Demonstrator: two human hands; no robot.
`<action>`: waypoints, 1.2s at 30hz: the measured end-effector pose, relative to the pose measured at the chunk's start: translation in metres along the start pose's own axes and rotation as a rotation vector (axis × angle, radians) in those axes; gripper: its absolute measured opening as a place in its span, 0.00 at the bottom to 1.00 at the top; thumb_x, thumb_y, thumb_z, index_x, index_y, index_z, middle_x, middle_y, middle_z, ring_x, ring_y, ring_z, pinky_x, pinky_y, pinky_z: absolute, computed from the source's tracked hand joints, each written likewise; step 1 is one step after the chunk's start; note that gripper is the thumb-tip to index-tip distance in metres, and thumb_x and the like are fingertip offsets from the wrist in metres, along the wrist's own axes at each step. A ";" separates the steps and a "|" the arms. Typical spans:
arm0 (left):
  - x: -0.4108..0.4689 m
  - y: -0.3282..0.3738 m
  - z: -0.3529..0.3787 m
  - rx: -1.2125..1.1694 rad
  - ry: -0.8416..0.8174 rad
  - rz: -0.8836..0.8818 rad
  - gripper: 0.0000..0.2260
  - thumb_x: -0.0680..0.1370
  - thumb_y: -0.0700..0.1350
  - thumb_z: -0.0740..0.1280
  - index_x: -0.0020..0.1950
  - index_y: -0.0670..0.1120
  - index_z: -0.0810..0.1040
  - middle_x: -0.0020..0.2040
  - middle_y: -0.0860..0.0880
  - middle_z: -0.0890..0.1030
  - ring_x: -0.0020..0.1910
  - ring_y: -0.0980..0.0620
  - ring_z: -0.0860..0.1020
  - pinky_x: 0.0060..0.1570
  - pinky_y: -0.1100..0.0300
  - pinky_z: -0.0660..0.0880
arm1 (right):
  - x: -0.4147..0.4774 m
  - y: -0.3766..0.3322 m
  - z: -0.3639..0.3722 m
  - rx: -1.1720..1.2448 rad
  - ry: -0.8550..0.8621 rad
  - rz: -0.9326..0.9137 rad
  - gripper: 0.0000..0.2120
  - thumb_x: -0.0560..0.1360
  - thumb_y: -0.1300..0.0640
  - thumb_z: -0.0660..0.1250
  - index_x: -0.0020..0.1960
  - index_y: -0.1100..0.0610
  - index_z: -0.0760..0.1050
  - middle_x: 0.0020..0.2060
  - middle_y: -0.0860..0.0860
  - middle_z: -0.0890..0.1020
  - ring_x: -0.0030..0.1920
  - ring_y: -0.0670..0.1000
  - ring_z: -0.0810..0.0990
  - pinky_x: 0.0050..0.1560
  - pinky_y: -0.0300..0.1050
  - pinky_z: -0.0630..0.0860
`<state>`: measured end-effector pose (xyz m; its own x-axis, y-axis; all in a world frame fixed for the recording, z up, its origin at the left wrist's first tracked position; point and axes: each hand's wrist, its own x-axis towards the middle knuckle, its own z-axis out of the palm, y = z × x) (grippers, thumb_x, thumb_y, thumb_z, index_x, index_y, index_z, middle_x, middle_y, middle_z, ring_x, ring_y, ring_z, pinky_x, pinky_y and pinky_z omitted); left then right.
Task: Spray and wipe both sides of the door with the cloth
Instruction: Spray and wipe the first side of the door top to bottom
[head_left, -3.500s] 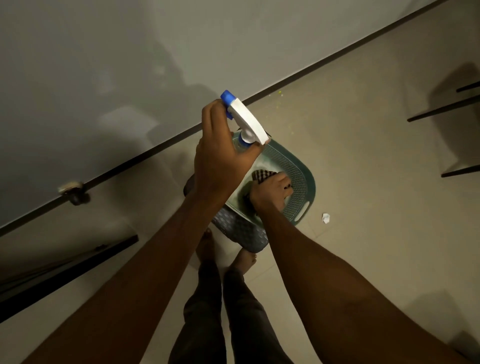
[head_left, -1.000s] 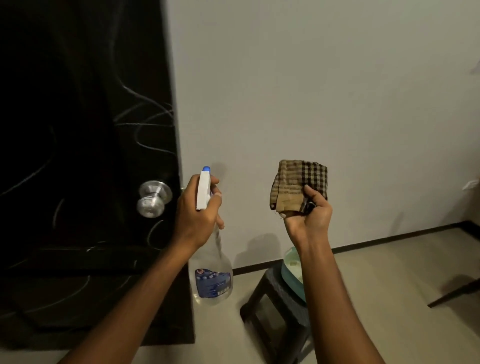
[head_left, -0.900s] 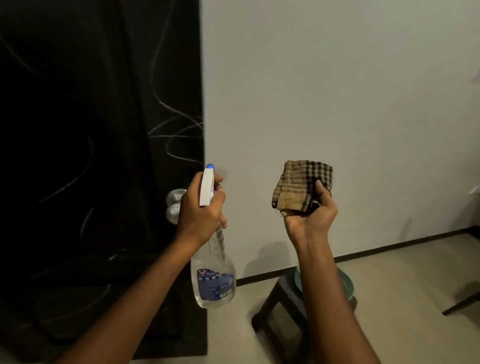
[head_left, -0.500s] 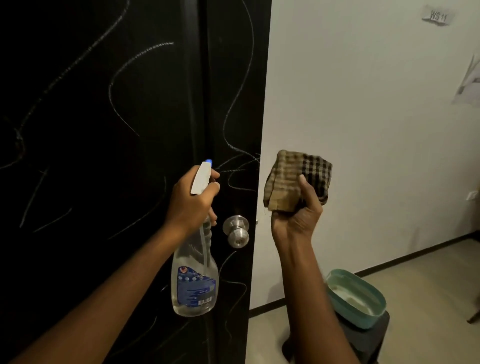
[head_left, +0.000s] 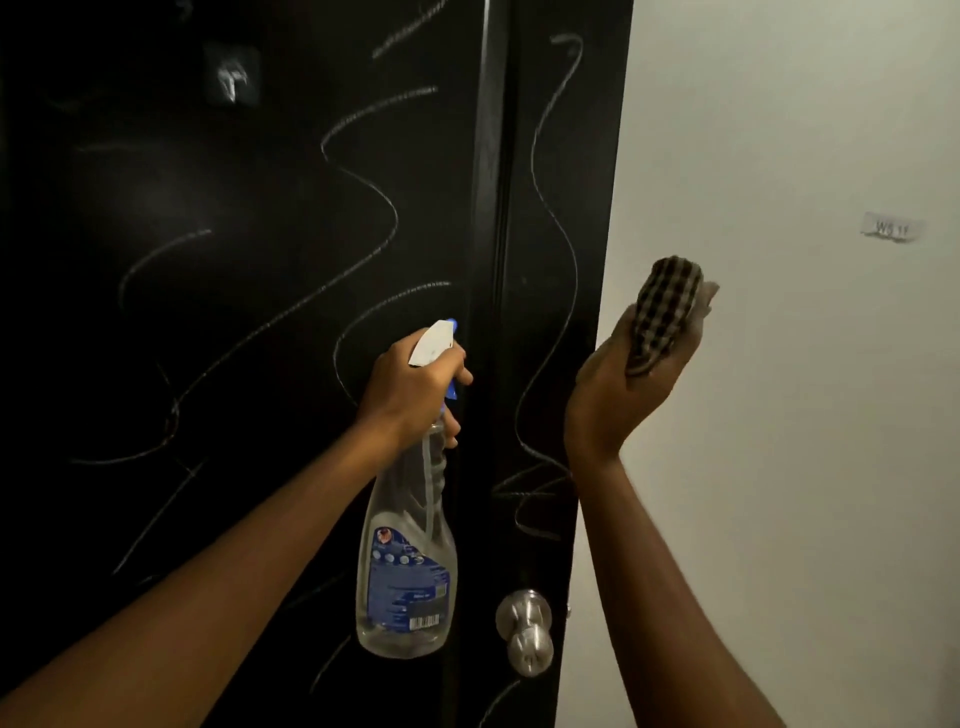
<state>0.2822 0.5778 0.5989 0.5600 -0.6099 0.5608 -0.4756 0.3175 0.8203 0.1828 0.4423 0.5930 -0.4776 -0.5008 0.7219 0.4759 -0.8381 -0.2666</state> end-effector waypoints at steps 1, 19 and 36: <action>0.007 0.008 -0.004 0.001 0.009 0.016 0.07 0.79 0.41 0.62 0.49 0.39 0.77 0.46 0.43 0.83 0.22 0.45 0.74 0.28 0.50 0.78 | 0.007 0.003 0.009 -0.017 -0.023 -0.073 0.28 0.82 0.61 0.63 0.78 0.67 0.59 0.79 0.63 0.60 0.81 0.60 0.55 0.80 0.61 0.55; 0.153 0.137 -0.093 -0.161 -0.249 0.232 0.13 0.81 0.52 0.60 0.50 0.42 0.75 0.44 0.43 0.76 0.24 0.52 0.68 0.26 0.59 0.71 | 0.110 0.023 0.178 -0.176 -0.238 -0.734 0.28 0.79 0.61 0.61 0.77 0.63 0.62 0.76 0.68 0.63 0.78 0.70 0.55 0.75 0.76 0.54; 0.217 0.242 -0.074 -0.245 -0.232 0.529 0.13 0.81 0.51 0.57 0.55 0.41 0.72 0.41 0.45 0.76 0.23 0.57 0.75 0.26 0.64 0.74 | 0.216 -0.019 0.206 -0.278 -0.192 -0.918 0.28 0.78 0.61 0.60 0.77 0.65 0.64 0.77 0.63 0.65 0.79 0.62 0.57 0.77 0.70 0.54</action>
<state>0.3389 0.5761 0.9273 0.1165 -0.4580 0.8813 -0.4634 0.7597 0.4561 0.2227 0.3945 0.8858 -0.4351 0.3947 0.8093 -0.2234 -0.9180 0.3276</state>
